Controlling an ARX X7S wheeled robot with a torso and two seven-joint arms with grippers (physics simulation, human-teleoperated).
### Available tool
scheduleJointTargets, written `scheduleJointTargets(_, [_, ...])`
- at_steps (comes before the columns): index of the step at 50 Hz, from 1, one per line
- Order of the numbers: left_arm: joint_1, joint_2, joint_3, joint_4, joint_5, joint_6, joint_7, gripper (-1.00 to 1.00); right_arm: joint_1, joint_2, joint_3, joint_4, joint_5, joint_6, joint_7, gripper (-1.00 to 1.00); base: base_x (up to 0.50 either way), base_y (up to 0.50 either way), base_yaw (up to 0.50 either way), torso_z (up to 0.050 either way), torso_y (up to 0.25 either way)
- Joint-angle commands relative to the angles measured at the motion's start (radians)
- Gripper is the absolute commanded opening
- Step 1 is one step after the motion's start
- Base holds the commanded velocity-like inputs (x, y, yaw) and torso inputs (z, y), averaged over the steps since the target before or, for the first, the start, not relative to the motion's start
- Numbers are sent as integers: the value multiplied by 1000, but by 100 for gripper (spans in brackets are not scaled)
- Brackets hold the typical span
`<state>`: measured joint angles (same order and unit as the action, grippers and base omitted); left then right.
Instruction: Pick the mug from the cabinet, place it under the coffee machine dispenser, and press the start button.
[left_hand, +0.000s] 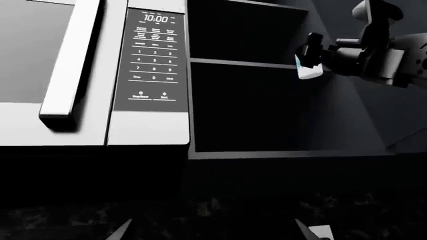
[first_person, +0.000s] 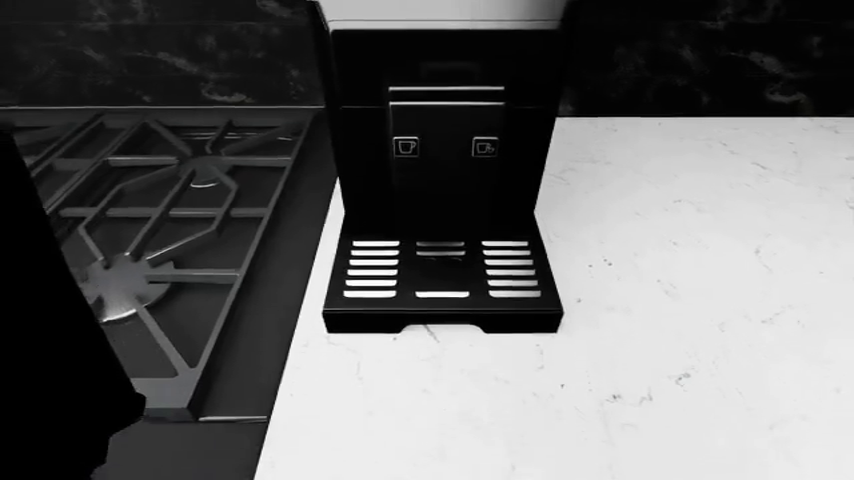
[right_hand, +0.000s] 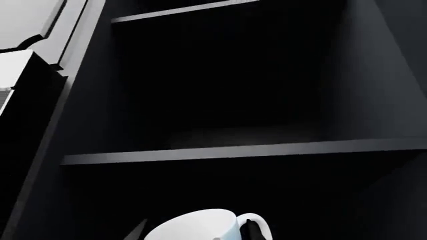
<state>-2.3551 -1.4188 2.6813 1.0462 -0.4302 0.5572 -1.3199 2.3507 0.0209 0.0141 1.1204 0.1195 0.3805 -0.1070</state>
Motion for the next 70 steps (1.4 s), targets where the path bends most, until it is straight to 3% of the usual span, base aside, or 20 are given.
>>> scheduleJointTargets(1, [-1,27,28,1,31,1,-26,100,6,1,2,-37,24,-25,-28,-100,0,0,0,0,0])
scheduleJointTargets(18, [-1,90,79,1,79,13,-97,100,6,28,10,-176,157,98,-111,-100,0,0,0,0,0])
scheduleJointTargets(45, [-1,127,106,1,104,13,-141,100,5,147,18,-443,393,524,-181,-100,0,0,0,0,0])
scheduleJointTargets(49, [-1,97,93,1,87,9,-109,100,-12,164,24,-504,426,600,-181,-100,0,0,0,0,0])
scheduleJointTargets(61, [3,-124,-34,1,-32,-65,127,100,-212,183,177,-975,618,969,-14,-100,0,0,0,0,0])
scheduleJointTargets(70, [4,-120,-37,1,-30,-74,122,100,-294,167,264,-1114,701,1107,68,-100,0,0,0,0,0])
